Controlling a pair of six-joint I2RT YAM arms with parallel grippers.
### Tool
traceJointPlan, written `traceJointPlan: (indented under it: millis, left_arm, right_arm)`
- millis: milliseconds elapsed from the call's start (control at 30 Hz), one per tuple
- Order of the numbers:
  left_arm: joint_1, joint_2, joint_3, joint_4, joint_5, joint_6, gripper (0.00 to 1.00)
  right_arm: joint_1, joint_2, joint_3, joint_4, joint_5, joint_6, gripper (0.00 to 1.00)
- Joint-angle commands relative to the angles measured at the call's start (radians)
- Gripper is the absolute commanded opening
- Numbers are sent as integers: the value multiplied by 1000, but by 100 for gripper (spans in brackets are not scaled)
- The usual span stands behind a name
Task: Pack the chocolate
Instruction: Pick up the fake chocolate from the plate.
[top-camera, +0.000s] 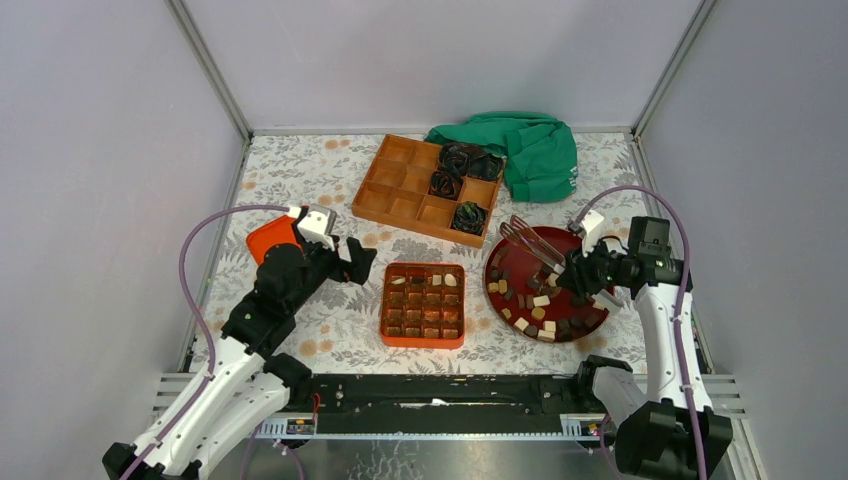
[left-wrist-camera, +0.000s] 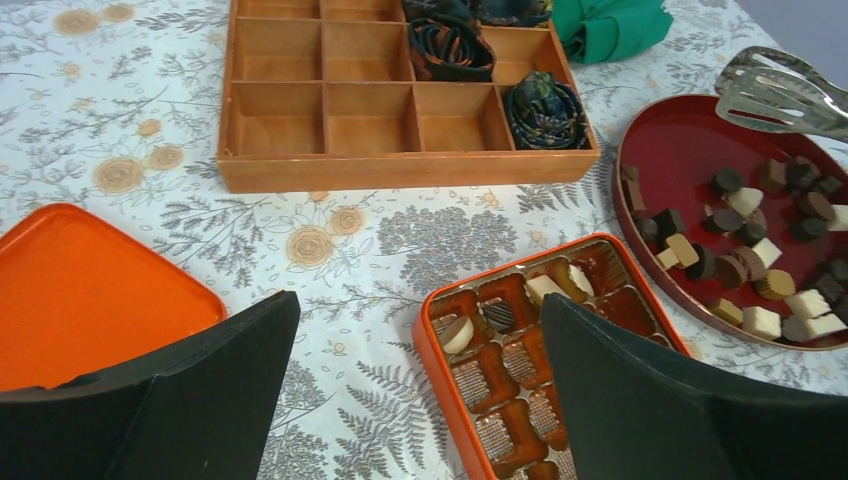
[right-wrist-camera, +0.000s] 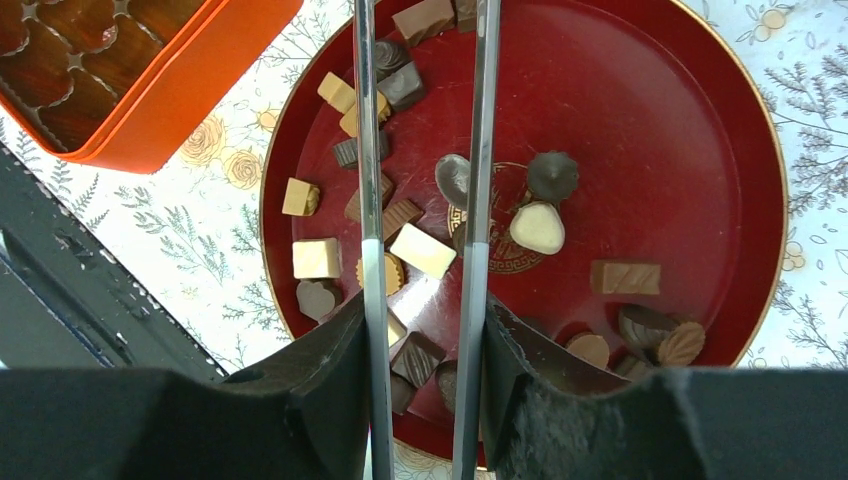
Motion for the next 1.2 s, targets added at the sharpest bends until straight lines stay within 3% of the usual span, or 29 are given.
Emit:
traceJointPlan:
  millis: [0, 267, 467, 567, 767, 1167]
  left_arm:
    - [7, 7, -11, 76, 83, -41, 99]
    - [7, 109, 38, 139, 334, -282, 99]
    - [5, 164, 49, 209, 482, -438, 99]
    - [-32, 148, 29, 226, 456, -454, 99]
    - [-246, 114, 5, 150, 228, -382, 99]
    - [-260, 130, 76, -33, 147, -122, 99]
  right_arm:
    - [-10, -34, 21, 32, -17, -2, 44]
    - [-12, -90, 6, 32, 69, -5, 44]
    - [-12, -59, 80, -72, 110, -55, 44]
    - [-12, -42, 142, -155, 149, -108, 44]
    - [-12, -38, 204, -284, 254, -198, 45]
    - [-12, -29, 285, -379, 362, -213, 45]
